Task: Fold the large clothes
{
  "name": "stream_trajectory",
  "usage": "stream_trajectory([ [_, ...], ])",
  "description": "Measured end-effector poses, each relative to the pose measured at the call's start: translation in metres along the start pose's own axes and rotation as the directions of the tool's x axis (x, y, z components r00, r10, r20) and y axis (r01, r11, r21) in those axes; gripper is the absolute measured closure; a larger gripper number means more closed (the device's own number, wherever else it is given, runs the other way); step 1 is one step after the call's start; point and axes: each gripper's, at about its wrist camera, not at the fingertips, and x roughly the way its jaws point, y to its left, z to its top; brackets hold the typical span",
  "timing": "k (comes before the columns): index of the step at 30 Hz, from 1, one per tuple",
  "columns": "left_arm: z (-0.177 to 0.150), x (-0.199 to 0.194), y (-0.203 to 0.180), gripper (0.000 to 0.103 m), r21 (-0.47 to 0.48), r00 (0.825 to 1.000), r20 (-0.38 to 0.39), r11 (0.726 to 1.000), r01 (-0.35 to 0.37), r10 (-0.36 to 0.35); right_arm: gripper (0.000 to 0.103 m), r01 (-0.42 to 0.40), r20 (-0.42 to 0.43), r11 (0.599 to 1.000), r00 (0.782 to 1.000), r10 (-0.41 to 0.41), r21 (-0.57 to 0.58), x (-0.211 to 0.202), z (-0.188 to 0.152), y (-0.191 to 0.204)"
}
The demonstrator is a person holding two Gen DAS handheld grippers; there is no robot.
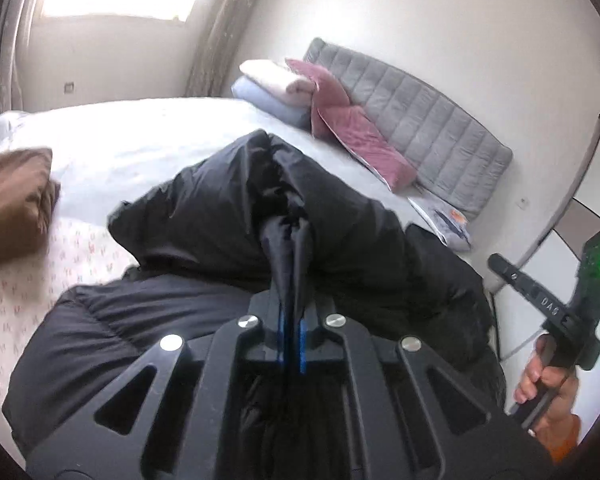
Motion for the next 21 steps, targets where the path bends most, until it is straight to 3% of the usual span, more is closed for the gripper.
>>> stream_trajectory([
  [4, 0.006, 0.051, 0.015, 0.097, -0.031, 0.995, -0.014, 0.995, -0.099, 0.099, 0.093, -0.001, -0.032, 0.997, 0.999, 0.003, 0.079, 0.023, 0.021, -0.001],
  [5, 0.005, 0.066, 0.021, 0.096, -0.041, 0.991, -0.031, 0.990, -0.132, 0.130, 0.080, -0.021, -0.046, 0.995, 0.999, 0.026, 0.096, 0.026, 0.019, 0.002],
  [6, 0.004, 0.080, 0.027, 0.096, -0.047, 0.987, -0.046, 0.986, -0.159, 0.157, 0.058, -0.060, -0.054, 0.994, 0.996, 0.065, 0.097, 0.025, 0.014, 0.010],
  [8, -0.002, 0.101, 0.037, 0.093, -0.053, 0.979, -0.071, 0.979, -0.197, 0.193, 0.031, -0.085, -0.063, 0.996, 0.994, 0.087, 0.037, 0.024, 0.000, 0.032],
  [10, -0.010, 0.123, 0.044, 0.085, -0.039, 0.963, -0.158, 0.973, -0.229, 0.220, 0.030, -0.092, -0.104, 0.995, 0.991, 0.086, -0.048, 0.038, -0.017, 0.053],
  [12, -0.009, 0.130, 0.048, 0.083, -0.062, 0.953, -0.228, 0.974, -0.218, 0.199, 0.030, -0.090, -0.169, 0.991, 0.983, 0.072, -0.099, 0.060, -0.034, 0.068],
  [13, -0.008, 0.122, 0.049, 0.082, -0.088, 0.962, -0.217, 0.978, -0.191, 0.168, 0.030, -0.076, -0.196, 0.991, 0.979, 0.054, -0.106, 0.071, -0.042, 0.068],
  [14, -0.006, 0.110, 0.045, 0.072, -0.099, 0.971, -0.189, 0.980, -0.171, 0.150, 0.030, -0.054, -0.233, 0.993, 0.972, 0.029, -0.104, 0.083, -0.051, 0.066],
  [15, -0.002, 0.094, 0.039, 0.056, -0.095, 0.981, -0.144, 0.984, -0.148, 0.134, 0.030, -0.038, -0.271, 0.995, 0.962, 0.011, -0.095, 0.093, -0.061, 0.061],
  [17, 0.003, 0.067, 0.023, 0.040, -0.063, 0.991, -0.064, 0.990, -0.124, 0.120, 0.030, 0.005, -0.363, 0.999, 0.932, -0.020, -0.044, 0.109, -0.075, 0.051],
  [19, 0.007, 0.053, 0.007, 0.037, -0.012, 0.996, -0.041, 0.996, -0.086, 0.085, 0.030, 0.032, -0.419, 0.999, 0.907, -0.023, 0.015, 0.114, -0.083, 0.045],
  [21, 0.008, 0.058, -0.003, 0.035, 0.021, 0.994, -0.074, 0.996, -0.085, 0.086, 0.030, 0.038, -0.413, 0.997, 0.911, -0.005, 0.072, 0.109, -0.076, 0.044],
])
